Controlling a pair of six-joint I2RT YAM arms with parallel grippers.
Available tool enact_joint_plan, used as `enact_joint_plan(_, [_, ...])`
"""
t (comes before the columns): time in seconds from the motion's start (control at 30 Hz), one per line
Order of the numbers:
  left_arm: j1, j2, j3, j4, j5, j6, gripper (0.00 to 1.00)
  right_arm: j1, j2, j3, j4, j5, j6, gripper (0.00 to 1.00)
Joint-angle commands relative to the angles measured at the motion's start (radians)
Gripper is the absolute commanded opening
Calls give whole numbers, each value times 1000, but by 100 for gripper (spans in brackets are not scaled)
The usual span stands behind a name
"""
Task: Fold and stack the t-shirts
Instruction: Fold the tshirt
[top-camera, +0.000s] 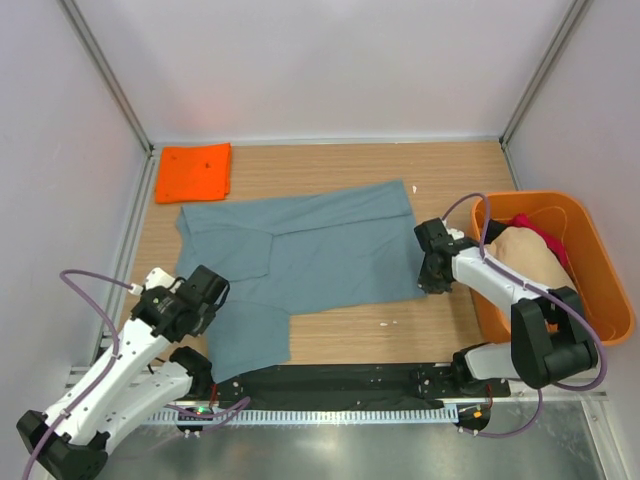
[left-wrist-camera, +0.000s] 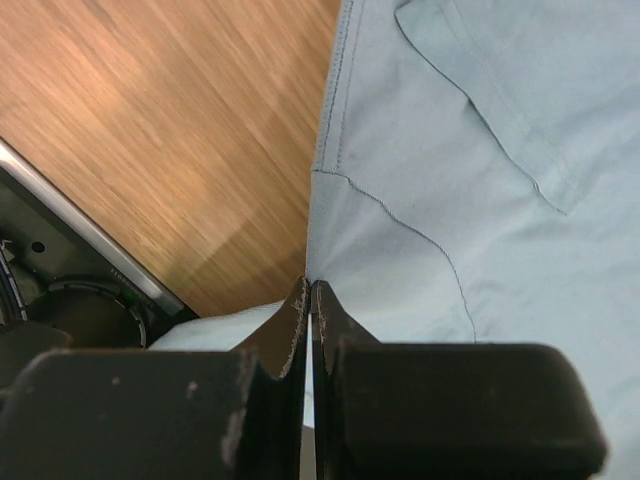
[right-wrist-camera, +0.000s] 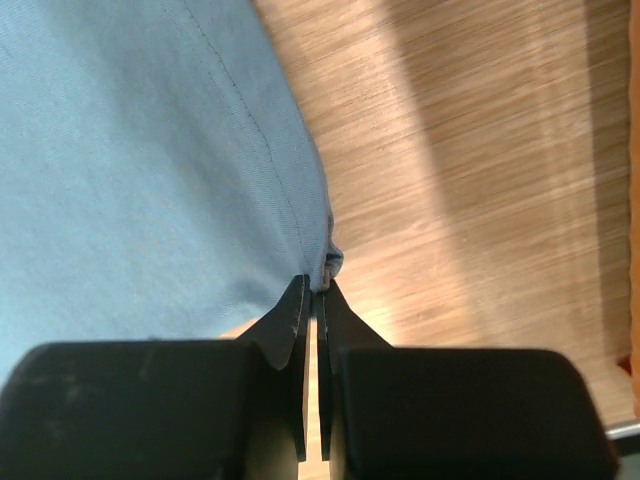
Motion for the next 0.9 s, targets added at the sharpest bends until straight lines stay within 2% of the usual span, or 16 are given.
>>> enact_joint_plan(0.0, [-4,-20,50,-51,-7,67,0,6,-2,66,-55,13,-24,2])
enact_joint_plan(0.13, [-4,16,80,-34,-35,104,0,-12,42,153,-69,24,-45,1])
enact_joint_plan(0.37, [-3,53,119,-87,-133,50,0,-75,95,247,-94,-17,-139,1])
enact_joint_plan(0.57, [25,114,162,18,-159,172,0,-103,139,311,-74,-77,-162,1])
enact_joint_plan(0.87, [207,277,238,241,-70,421,0,-123,325,521,-57,-178,-208,1])
